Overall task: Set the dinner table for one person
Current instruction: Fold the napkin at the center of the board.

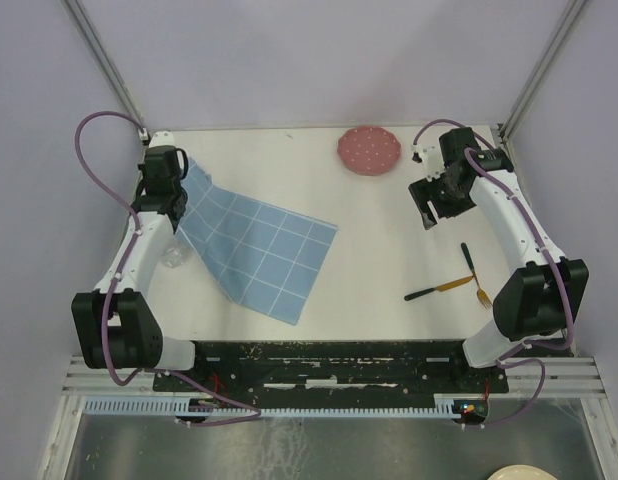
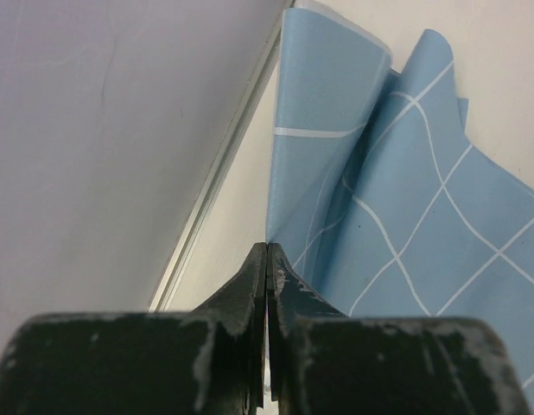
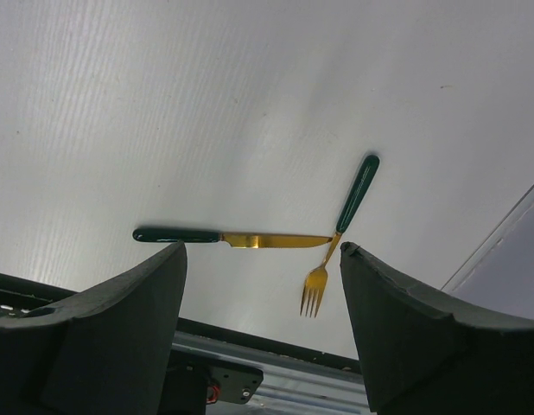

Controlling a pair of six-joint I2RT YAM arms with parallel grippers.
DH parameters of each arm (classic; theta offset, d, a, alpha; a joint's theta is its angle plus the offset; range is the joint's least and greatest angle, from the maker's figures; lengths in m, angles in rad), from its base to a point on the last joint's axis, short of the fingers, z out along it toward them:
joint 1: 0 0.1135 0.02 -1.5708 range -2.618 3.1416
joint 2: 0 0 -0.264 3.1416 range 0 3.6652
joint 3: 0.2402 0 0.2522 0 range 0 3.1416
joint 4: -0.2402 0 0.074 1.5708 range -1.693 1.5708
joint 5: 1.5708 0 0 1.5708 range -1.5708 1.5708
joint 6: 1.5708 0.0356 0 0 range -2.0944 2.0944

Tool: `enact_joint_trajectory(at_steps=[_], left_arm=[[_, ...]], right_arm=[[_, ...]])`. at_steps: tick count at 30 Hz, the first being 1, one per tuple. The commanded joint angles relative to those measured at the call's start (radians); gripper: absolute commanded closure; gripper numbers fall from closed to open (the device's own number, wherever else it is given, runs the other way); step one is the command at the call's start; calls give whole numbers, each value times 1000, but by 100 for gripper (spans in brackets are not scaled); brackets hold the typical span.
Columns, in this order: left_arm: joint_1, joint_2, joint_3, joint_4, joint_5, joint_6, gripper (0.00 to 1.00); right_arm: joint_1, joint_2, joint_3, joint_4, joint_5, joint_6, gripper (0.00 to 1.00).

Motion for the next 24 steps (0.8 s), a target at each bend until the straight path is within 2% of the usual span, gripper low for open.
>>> enact_joint_trajectory(at_steps=[1,4,5,7,8,11,19,24], left_arm=[[23,-47,4,87,-37,-52,96],[31,-47,3,95,-75,-51,92],[34,-46,4,100,-85,-51,85],[39,-45,6,102,-92,-46,56],[39,-45,8,103,-95,-44,47],[41,-47,9,102,-109,-45,37],[44,-66,-11,107,-148,-29,34],[45,-73,-3,91,-116,-13,34]], right_arm=[[-6,-17,17,3,-17,-3,20],[-6,-20,13,5,-17,-2,20],[-5,-20,10,6,-17,-2,20],[-6,-22,4,8,-23,1,20],[-6,-21,4,8,-28,2,20],[-6,-20,7,6,-37,4,20],[3,-18,25,-27,-110,-15,23],[126,-19,23,-81,-133,-107,24]])
